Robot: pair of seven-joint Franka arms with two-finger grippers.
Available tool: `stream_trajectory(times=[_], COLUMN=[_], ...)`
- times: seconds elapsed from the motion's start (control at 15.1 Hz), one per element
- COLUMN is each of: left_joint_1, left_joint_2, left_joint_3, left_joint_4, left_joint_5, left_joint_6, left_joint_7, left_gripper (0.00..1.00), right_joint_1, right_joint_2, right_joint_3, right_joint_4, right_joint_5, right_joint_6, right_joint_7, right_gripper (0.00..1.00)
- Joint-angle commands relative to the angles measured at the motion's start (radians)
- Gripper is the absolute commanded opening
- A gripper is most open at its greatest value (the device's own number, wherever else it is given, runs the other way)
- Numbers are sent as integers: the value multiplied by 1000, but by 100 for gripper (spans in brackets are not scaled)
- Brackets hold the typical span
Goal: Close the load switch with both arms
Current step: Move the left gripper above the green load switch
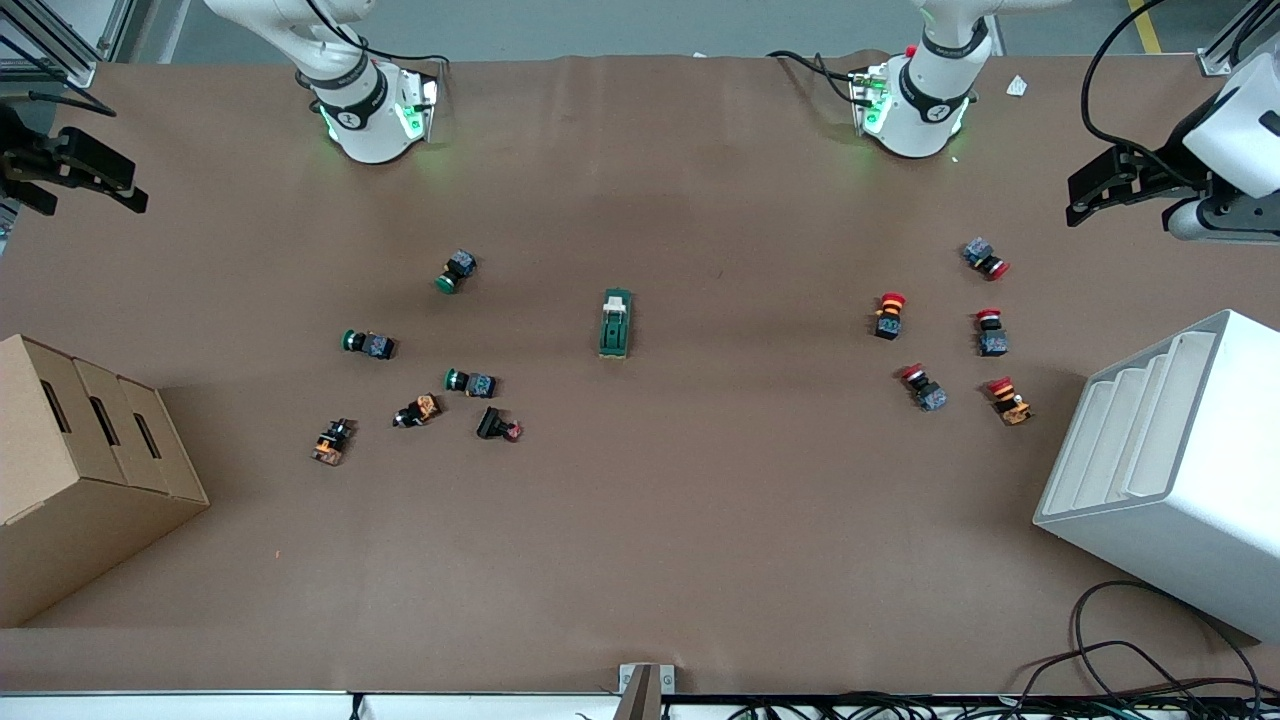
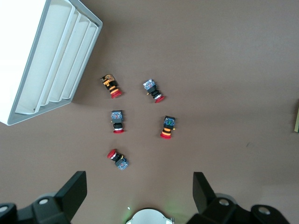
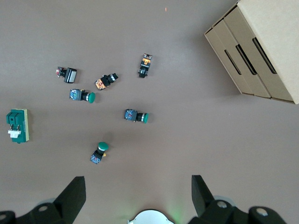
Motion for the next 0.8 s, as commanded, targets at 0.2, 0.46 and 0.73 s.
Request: stream_trajectory(times=[0.2, 0.46, 0.73], left_joint_1=[2, -24, -57], left_joint_2=[8, 31, 92], left_joint_3=[-5, -72, -279], left_joint_4=[40, 39, 30], left_joint_5=[4, -25, -26], left_joint_6=[-19, -8, 35], left_joint_7=[3, -48, -292], left_gripper=[100, 100, 100], right_joint_1=[-11, -16, -25], right_joint_2=[-8, 3, 94], right_joint_3=[9, 6, 0], right_joint_4=[-1, 4, 9], right_joint_5=[12, 6, -4], right_joint_6=[-2, 7, 16], right_joint_7=[2, 7, 2], right_gripper=[100, 100, 100])
